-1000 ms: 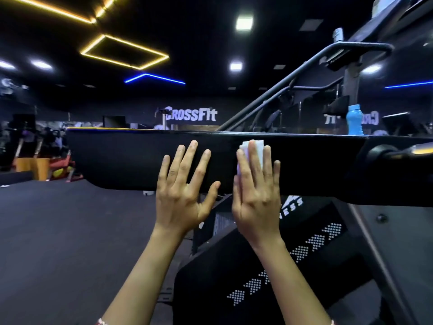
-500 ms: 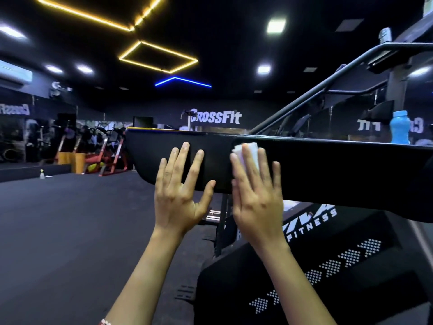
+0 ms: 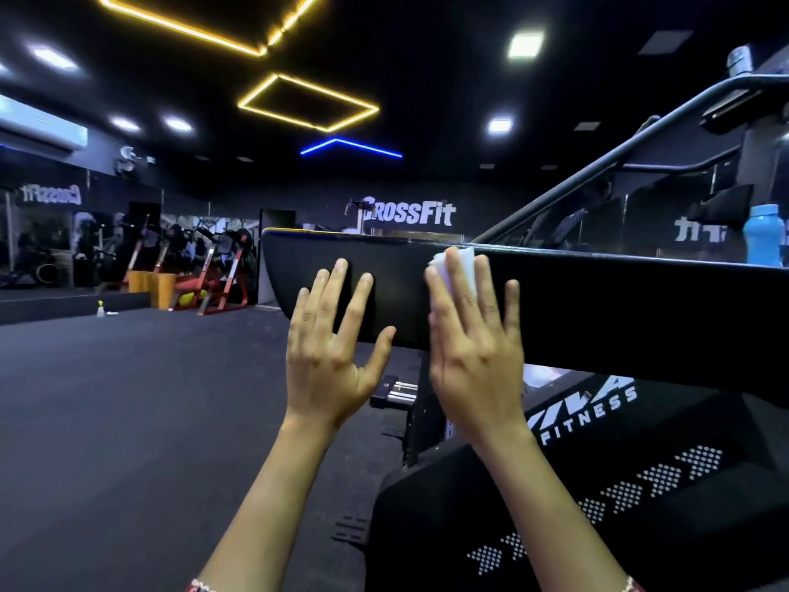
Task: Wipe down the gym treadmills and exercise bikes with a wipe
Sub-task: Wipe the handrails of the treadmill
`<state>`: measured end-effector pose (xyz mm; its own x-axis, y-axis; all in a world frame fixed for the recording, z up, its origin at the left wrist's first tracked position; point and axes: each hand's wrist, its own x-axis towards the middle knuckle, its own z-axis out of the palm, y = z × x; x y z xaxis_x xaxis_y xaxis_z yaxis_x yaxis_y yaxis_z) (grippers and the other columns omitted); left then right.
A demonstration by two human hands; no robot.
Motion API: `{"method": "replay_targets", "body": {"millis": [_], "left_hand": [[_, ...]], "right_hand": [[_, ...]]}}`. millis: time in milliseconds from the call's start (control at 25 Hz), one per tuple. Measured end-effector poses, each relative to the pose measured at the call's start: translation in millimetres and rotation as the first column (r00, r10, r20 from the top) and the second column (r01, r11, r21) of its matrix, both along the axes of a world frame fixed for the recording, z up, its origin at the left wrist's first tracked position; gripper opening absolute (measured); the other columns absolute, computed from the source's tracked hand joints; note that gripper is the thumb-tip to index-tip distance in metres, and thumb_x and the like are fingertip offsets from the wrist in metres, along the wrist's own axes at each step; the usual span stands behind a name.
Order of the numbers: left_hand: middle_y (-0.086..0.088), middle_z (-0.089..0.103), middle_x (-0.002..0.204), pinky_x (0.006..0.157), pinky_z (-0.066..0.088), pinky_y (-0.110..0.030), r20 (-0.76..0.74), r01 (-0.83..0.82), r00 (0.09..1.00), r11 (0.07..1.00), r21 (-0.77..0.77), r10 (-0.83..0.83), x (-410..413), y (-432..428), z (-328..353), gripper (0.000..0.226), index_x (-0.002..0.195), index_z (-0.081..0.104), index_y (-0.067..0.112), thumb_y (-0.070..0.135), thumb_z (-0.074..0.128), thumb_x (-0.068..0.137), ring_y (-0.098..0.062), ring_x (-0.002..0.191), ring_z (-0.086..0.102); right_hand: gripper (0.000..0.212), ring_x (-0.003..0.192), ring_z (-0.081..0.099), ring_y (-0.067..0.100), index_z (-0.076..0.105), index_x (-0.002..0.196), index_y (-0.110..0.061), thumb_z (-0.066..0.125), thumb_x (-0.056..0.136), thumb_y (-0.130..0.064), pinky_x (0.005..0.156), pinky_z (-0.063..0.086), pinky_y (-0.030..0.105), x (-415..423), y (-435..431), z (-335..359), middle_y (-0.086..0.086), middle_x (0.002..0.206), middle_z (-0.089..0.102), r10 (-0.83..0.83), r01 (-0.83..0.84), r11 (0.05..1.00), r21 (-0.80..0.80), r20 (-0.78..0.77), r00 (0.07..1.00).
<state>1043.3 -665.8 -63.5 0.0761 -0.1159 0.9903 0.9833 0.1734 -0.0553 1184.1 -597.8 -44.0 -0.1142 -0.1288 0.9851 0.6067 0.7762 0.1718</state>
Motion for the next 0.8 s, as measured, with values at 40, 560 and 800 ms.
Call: {"method": "replay_targets", "body": {"millis": [40, 560, 800], "left_hand": [[-0.018, 0.043, 0.143, 0.112, 0.026, -0.043, 0.014, 0.003, 1.0, 1.0, 0.003, -0.003, -2, -1, 1, 0.049, 0.135, 0.045, 0.013, 0.039, 0.049, 0.094, -0.029, 0.135, 0.035], [-0.02, 0.038, 0.145, 0.109, 0.033, -0.048, 0.052, 0.011, 0.999, 1.0, -0.013, -0.01, -24, -12, -8, 0.049, 0.138, 0.041, 0.01, 0.039, 0.041, 0.099, -0.03, 0.137, 0.031], [-0.02, 0.039, 0.145, 0.112, 0.027, -0.042, 0.075, -0.011, 0.997, 1.0, -0.007, 0.011, -38, -19, -13, 0.048, 0.137, 0.043, 0.014, 0.041, 0.043, 0.097, -0.031, 0.136, 0.034]], "right_hand": [[0.046, 0.143, 0.024, 0.032, 0.043, 0.143, -0.006, 0.046, 0.097, -0.012, 0.117, 0.016, 0.052, -2, -1, 6, 0.012, 0.152, 0.034, 0.002, -0.003, 1.0, -0.02, -0.034, 0.999], [0.06, 0.145, 0.021, 0.032, 0.041, 0.144, -0.006, 0.056, 0.086, -0.001, 0.119, 0.013, 0.048, -4, -2, -9, 0.011, 0.154, 0.029, -0.013, 0.007, 0.998, 0.059, 0.109, 0.994], [0.062, 0.145, 0.02, 0.032, 0.04, 0.145, -0.007, 0.052, 0.085, -0.004, 0.119, 0.012, 0.049, -13, -9, -20, 0.01, 0.155, 0.028, -0.044, 0.016, 0.994, 0.112, 0.256, 0.966]]}}
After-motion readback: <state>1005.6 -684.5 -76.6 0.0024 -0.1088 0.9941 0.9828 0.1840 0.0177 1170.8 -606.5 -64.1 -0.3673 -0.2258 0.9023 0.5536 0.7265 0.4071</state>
